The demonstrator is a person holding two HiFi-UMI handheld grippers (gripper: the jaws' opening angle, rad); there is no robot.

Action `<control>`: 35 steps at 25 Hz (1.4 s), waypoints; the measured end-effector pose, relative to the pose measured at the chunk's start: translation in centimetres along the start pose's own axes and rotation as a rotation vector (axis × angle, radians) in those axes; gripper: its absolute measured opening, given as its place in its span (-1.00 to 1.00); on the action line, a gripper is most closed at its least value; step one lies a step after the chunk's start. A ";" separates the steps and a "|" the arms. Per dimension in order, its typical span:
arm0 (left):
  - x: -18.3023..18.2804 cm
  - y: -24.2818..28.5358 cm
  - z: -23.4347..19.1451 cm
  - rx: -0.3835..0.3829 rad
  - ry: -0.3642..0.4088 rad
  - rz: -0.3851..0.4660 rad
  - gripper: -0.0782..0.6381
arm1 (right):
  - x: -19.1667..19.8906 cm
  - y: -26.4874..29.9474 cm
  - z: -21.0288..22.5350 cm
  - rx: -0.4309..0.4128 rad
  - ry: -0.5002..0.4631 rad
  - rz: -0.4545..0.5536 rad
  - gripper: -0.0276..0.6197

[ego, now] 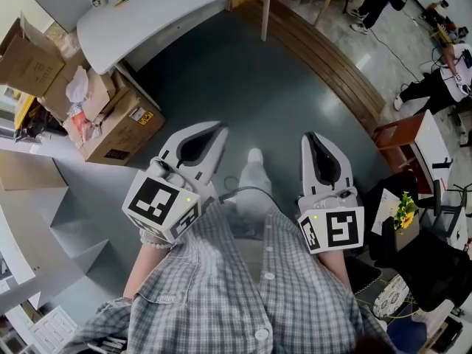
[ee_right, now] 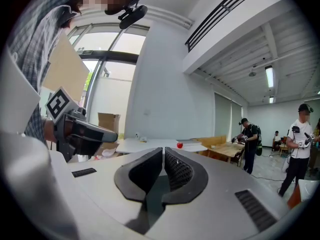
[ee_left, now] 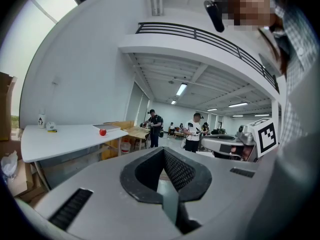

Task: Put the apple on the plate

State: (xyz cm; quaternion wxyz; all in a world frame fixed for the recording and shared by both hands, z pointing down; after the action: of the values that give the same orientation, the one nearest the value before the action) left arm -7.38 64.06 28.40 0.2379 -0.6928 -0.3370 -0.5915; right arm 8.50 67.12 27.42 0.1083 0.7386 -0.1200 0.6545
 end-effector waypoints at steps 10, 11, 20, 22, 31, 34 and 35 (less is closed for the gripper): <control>-0.9 2.8 -2.3 -0.038 0.007 0.010 -0.76 | 0.5 4.4 1.7 -0.054 -0.003 -0.003 -0.82; -1.0 3.2 -2.6 -0.045 0.005 0.010 -0.76 | 0.6 5.0 2.0 -0.060 -0.002 -0.006 -0.82; -2.2 8.3 -5.5 -0.086 -0.001 0.009 -0.76 | 1.0 10.6 5.7 -0.112 0.006 -0.011 -0.82; -2.5 9.5 -5.9 -0.097 0.000 0.009 -0.76 | 1.1 11.7 6.8 -0.118 0.010 -0.011 -0.82; -4.4 14.0 -8.1 -0.179 0.009 0.029 -0.76 | 0.4 17.4 11.3 -0.188 -0.007 0.017 -0.82; -4.9 15.5 -8.6 -0.204 0.015 0.038 -0.76 | 0.4 18.9 12.6 -0.211 -0.003 0.024 -0.82; -5.1 16.0 -8.7 -0.211 0.017 0.041 -0.76 | 0.5 19.4 13.1 -0.219 -0.003 0.025 -0.82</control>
State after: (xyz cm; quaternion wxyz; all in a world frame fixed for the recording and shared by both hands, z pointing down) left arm -1.56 46.23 26.13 0.1783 -0.7158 -0.2565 -0.6245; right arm 14.65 44.60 26.37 0.1800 0.7219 -0.2002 0.6375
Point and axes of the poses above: the fingertips, and each gripper's own axes: y forward along the fingers, z to its right, x out of its underside, the point moved 2 cm from there along -y, backward along the fingers, and after that the axes turned 5 degrees about z, right-handed, at the moved point
